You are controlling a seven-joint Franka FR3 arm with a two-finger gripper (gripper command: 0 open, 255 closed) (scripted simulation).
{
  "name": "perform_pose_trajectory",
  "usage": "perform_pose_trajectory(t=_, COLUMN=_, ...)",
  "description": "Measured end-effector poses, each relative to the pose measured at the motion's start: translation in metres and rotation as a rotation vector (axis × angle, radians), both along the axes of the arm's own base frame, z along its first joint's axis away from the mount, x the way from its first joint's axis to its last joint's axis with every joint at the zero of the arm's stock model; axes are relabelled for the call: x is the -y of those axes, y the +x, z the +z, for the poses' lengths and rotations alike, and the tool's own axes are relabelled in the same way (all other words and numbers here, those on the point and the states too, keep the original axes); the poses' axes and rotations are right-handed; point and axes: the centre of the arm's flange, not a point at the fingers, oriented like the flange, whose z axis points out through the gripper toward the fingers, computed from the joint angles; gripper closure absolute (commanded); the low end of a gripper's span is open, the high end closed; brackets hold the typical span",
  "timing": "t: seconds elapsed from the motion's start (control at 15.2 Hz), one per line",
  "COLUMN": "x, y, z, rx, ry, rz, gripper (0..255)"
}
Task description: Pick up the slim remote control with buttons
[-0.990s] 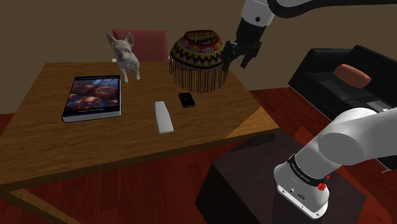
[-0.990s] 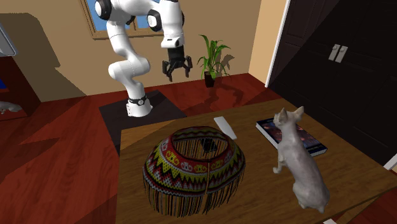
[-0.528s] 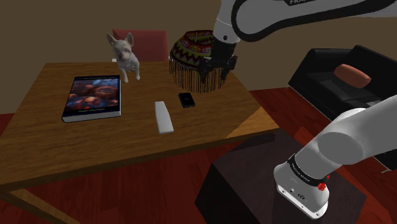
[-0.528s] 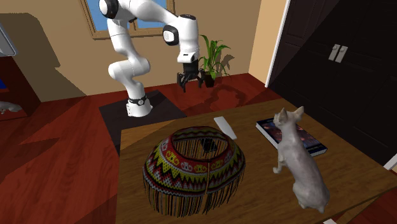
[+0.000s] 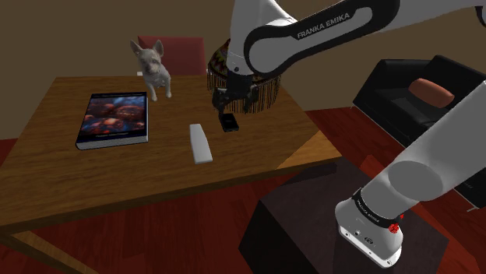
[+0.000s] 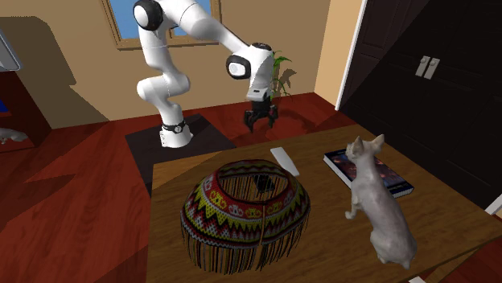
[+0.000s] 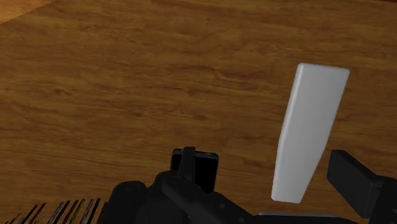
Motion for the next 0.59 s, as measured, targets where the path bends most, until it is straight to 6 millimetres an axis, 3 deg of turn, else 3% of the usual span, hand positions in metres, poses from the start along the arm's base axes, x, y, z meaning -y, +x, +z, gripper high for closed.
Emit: perform_pose_trajectory(t=0.59, x=-0.059, y=0.059, z=-0.085, rx=-0.029, ry=0.001, rz=-0.075, gripper=0)
